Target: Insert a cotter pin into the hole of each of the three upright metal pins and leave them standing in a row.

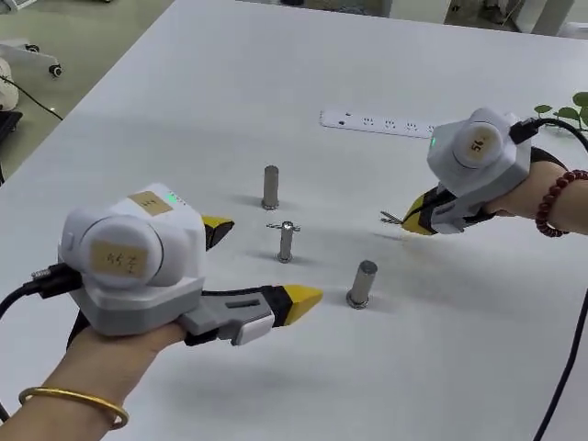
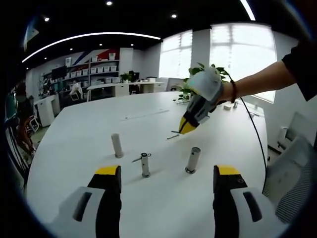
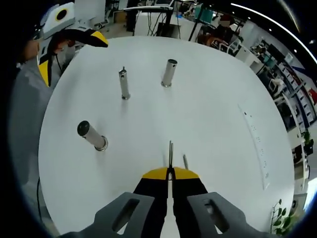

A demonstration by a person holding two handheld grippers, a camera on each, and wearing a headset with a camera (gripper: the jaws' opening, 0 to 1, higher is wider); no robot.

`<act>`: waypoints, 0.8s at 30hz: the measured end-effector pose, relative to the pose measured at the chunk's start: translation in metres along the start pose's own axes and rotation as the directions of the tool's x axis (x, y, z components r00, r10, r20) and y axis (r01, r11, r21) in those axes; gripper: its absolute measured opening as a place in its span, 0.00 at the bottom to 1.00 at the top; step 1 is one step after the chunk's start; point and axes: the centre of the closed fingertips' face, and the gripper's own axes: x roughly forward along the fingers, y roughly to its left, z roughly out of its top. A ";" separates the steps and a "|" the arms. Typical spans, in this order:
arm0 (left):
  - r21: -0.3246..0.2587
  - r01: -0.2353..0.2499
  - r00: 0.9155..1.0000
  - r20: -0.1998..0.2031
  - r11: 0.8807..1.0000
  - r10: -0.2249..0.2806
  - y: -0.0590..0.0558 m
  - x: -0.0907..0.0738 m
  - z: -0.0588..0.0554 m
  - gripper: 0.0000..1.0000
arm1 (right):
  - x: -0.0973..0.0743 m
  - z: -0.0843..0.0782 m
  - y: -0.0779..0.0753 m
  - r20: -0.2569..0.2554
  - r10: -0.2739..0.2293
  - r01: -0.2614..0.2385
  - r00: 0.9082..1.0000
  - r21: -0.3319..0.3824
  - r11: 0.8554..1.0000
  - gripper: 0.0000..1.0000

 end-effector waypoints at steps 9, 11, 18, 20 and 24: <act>-0.072 0.036 0.999 0.023 0.997 -0.035 -0.007 0.003 0.007 0.54 | -0.012 0.027 0.006 0.092 -0.012 0.017 0.996 -0.052 0.999 0.00; -0.081 0.045 0.999 0.023 0.996 -0.043 -0.009 0.004 0.007 0.52 | -0.018 0.036 0.012 0.124 -0.013 0.018 0.992 -0.038 0.999 0.00; -0.115 0.090 0.996 0.008 0.989 -0.090 -0.019 0.007 0.011 0.43 | -0.036 0.053 0.042 0.167 -0.013 0.025 0.986 -0.068 0.997 0.00; -0.131 0.107 0.994 0.010 0.986 -0.107 -0.023 0.008 0.013 0.41 | -0.038 0.056 0.048 0.172 -0.004 0.019 0.985 -0.086 0.996 0.00; -0.160 0.134 0.991 0.009 0.978 -0.135 -0.029 0.010 0.015 0.36 | -0.042 0.060 0.057 0.188 0.008 0.011 0.982 -0.100 0.995 0.00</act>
